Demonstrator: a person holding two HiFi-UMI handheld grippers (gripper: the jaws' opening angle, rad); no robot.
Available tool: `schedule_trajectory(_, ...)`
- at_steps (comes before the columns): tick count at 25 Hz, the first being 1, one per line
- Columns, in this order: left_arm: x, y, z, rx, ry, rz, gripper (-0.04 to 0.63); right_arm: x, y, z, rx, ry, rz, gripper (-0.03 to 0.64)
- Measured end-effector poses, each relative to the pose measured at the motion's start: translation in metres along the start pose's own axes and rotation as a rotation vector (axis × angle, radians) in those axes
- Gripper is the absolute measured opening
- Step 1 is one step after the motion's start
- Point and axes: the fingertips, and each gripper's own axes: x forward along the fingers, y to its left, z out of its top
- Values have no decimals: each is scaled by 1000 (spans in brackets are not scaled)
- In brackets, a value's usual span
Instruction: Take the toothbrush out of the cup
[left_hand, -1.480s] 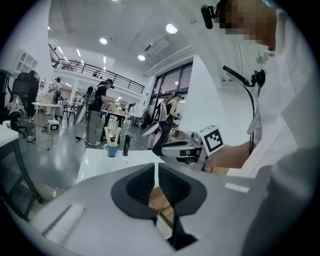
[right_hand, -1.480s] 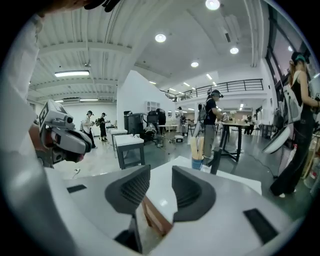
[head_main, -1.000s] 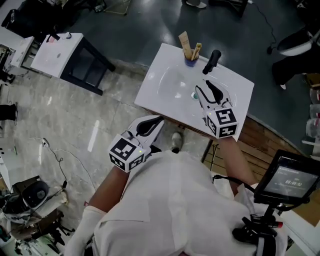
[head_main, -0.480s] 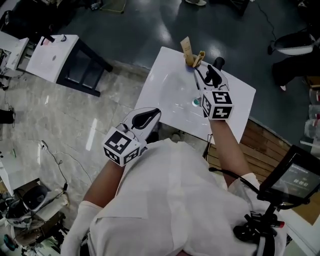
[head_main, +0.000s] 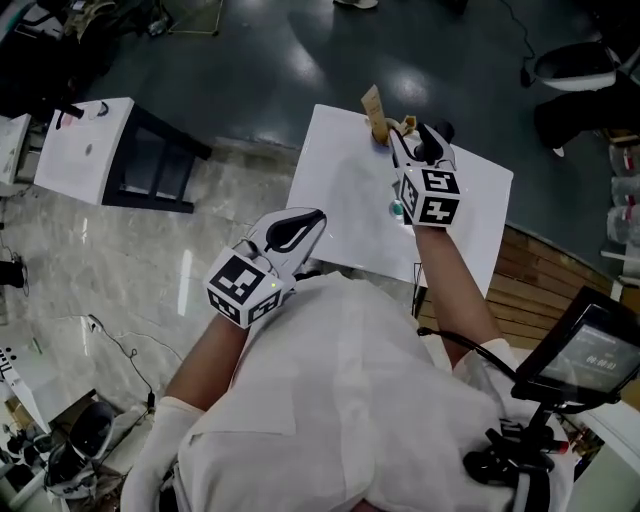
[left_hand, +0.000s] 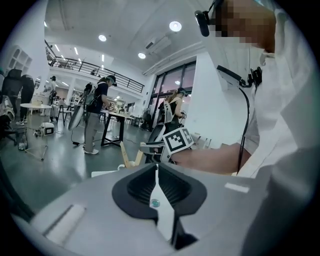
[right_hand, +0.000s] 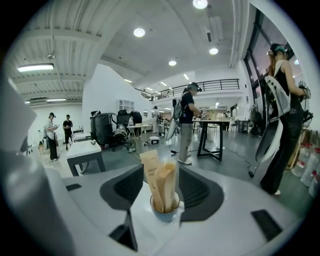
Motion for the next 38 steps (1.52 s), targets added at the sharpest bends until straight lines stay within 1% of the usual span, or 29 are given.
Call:
schedule_trajectory(3,-2,21,-3,-4,10,-29,6,15,1,-5,9,17,-47,195)
schedule_trajectory(6,-2,29,-3,-5,18,-50,6,20,-2,-8,12,38,-87,195)
schedule_trajectory(11,-2,43,-4,-9,32,-72,6,27,-13,-18,45,60,-141,190)
schedule_trajectory(14,-2,48,-2,-15,40,-86,6,27,-20,-22,60,74,-170,148)
schedule_trajectory(16,-2,49,-2,-17,42,-92,6,27,-24,-25,68,79,-185,105)
schedule_trajectory(19,-1,50,-1,-14,43,-96,6,25,-30,-24,73,75,-200,86)
schedule_trajectory(25,0,50,-2,-15,39,-93,6,24,-30,-23,63,68,-202,75)
schedule_trajectory(29,-1,53,-2,-12,31,-77,6,26,-26,-15,36,48,-185,72)
schedule_trajectory(38,0,50,-5,-11,16,-46,6,17,-18,20,-8,-14,-124,71)
